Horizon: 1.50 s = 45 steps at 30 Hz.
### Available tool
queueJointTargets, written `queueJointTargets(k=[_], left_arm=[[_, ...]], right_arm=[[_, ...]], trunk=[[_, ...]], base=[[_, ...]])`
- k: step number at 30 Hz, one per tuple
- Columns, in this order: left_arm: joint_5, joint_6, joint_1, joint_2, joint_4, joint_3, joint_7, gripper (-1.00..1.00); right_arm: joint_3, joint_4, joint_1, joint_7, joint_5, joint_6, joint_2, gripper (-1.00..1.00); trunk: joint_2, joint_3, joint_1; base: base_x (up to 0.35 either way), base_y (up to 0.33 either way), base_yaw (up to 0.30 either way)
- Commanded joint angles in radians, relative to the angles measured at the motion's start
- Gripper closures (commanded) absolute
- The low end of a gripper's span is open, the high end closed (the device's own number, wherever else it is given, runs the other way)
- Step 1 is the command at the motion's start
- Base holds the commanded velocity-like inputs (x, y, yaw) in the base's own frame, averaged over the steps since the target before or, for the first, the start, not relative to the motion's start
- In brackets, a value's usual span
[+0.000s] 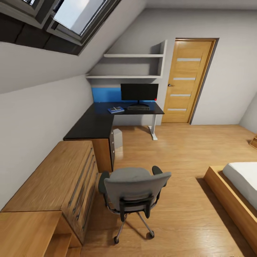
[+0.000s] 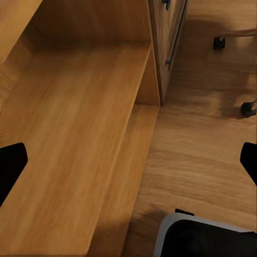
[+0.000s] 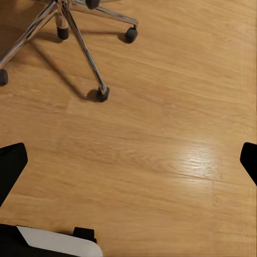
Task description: In the bedroom, organize the workspace by keeping the computer under the desk, ensuring the monitor is on the desk, placing the keyboard on the desk next to the monitor, placing the mouse on the desk next to the keyboard, moving the folder from the swivel chair onto the desk next to the mouse, stacking the notebook on top of the folder with the pen on top of the notebook, and positioning the swivel chair next to the desk.
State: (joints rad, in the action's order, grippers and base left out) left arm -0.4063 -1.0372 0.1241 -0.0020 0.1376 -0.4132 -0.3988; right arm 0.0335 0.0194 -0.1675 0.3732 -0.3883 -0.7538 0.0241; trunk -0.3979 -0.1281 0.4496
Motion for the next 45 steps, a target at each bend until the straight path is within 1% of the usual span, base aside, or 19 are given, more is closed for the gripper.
queueJointTargets(k=[1,19,26,37,45], left_arm=[[-0.007,-0.001,0.000,0.000,0.002,-0.009,-0.005,-1.00],[-0.006,-0.001,0.000,0.000,0.002,-0.009,-0.005,-1.00],[-0.006,-0.001,0.000,0.000,0.002,-0.009,-0.005,-1.00],[-0.006,-0.001,0.000,0.000,0.002,-0.009,-0.005,-1.00],[-0.006,-0.001,0.000,0.000,0.002,-0.009,-0.005,-1.00]], right_arm=[[0.003,0.002,-0.001,0.010,-0.007,-0.001,0.000,-1.00],[0.003,0.002,-0.001,0.010,-0.007,0.000,0.000,-1.00],[0.003,0.002,-0.001,0.010,-0.007,0.000,0.000,-1.00],[0.003,0.002,-0.001,0.010,-0.007,0.001,0.000,-1.00],[0.003,0.002,-0.001,0.010,-0.007,0.001,0.000,-1.00]], trunk=[[-0.002,-0.002,0.000],[-0.002,-0.002,0.000],[-0.002,-0.002,0.000],[-0.002,-0.002,0.000],[-0.002,-0.002,0.000]], base=[[-0.086,0.059,0.000],[-0.020,0.010,0.000],[-0.162,0.000,0.000],[-0.034,0.000,0.000],[-0.103,0.000,0.000]])
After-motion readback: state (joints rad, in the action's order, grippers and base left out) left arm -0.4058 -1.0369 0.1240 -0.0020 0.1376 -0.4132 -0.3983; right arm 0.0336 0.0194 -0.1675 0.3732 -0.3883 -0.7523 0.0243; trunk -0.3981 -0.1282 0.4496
